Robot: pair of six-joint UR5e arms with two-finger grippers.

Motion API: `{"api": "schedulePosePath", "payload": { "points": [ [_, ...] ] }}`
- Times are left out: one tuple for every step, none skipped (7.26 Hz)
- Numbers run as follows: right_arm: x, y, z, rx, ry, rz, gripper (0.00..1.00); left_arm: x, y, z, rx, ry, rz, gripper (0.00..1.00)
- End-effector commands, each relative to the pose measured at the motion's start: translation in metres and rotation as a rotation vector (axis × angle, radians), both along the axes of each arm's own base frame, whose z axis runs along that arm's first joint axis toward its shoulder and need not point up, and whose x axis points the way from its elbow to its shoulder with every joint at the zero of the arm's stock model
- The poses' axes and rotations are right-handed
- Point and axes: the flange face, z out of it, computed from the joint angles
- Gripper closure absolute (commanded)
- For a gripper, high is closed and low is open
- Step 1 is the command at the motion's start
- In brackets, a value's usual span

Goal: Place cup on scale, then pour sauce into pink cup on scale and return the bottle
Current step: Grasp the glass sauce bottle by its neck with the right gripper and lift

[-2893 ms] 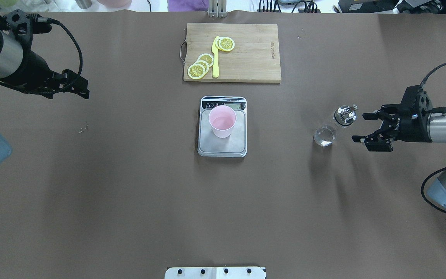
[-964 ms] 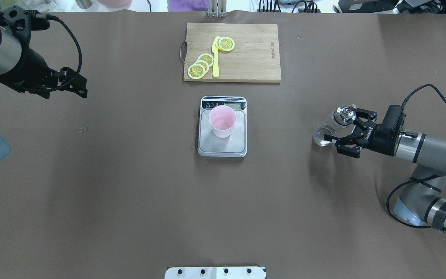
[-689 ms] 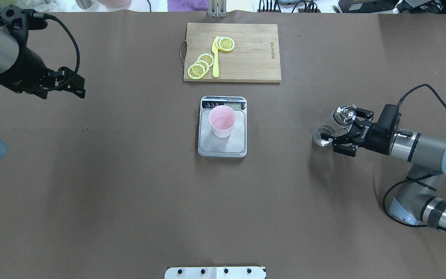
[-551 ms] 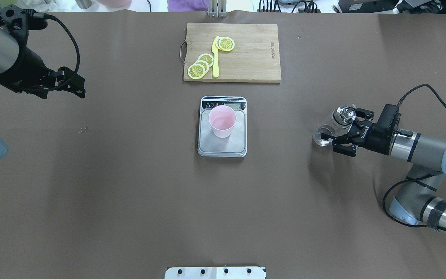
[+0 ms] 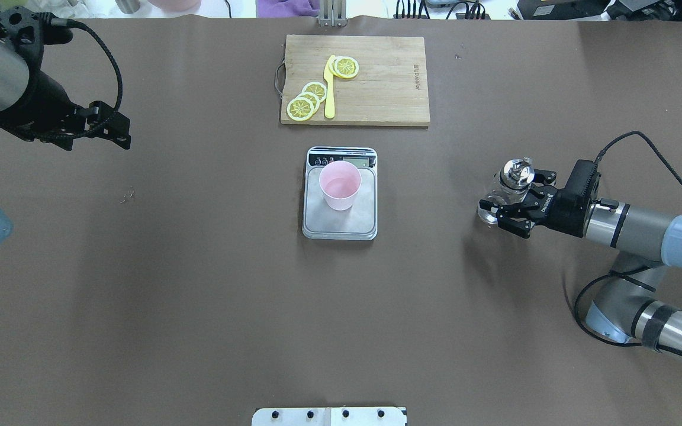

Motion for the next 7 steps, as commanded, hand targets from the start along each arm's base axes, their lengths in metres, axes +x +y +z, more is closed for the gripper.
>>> {"api": "schedulePosePath", "payload": {
  "points": [
    [0.001,0.0,-0.001,-0.021,-0.021,-0.009,0.95,0.0,0.0,0.0,0.001,0.0,-0.002,0.03],
    [0.004,0.0,-0.007,-0.045,-0.06,-0.015,1.0,-0.003,-0.002,0.0,0.002,0.0,-0.006,0.03],
    [0.0,-0.005,-0.015,-0.043,-0.064,-0.012,1.0,-0.004,-0.002,-0.001,0.003,0.001,-0.008,0.03],
    [-0.002,-0.013,-0.019,-0.058,-0.043,-0.005,1.0,-0.004,-0.002,-0.001,0.003,0.001,-0.008,0.03],
    [0.003,-0.024,-0.022,-0.074,-0.004,0.014,1.0,-0.006,-0.003,-0.001,0.003,0.001,-0.012,0.03],
    [0.013,-0.038,-0.037,-0.105,0.053,0.015,1.0,-0.007,-0.004,0.002,0.0,-0.003,-0.014,0.03],
    [0.02,-0.045,-0.056,-0.077,0.13,0.037,1.0,-0.01,-0.006,0.004,0.028,-0.013,0.008,0.03]
  ]
}}
